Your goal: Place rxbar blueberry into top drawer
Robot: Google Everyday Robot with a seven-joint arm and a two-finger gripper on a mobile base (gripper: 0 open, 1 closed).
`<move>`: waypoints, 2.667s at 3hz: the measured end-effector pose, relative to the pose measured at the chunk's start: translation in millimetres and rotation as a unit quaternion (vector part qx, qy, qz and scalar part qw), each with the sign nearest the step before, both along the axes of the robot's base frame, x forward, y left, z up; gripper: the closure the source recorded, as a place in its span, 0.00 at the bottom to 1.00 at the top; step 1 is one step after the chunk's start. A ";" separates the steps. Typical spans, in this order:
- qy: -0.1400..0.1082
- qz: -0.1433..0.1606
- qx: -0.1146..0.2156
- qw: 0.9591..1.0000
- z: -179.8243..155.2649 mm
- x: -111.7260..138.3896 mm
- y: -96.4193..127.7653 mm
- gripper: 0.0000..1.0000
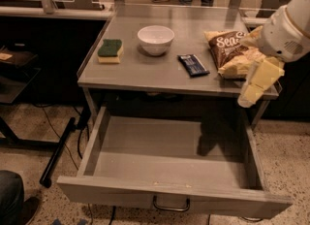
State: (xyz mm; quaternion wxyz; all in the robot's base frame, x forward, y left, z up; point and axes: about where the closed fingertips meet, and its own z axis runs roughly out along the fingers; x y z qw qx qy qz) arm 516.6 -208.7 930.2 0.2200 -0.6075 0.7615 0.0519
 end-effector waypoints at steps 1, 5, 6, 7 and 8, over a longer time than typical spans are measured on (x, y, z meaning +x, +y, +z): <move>-0.001 0.000 0.004 1.000 -0.8 4.8 -0.1 0.00; -0.040 0.085 0.021 0.995 -7.2 78.1 41.4 0.00; -0.052 0.087 0.030 0.994 -15.5 99.6 45.4 0.00; -0.060 0.094 0.031 0.993 -25.8 120.4 51.6 0.00; -0.056 0.112 0.040 0.991 -51.5 150.1 61.1 0.00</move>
Offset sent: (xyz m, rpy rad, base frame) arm 0.0491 0.0235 -0.0002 0.0623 -0.0906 0.0941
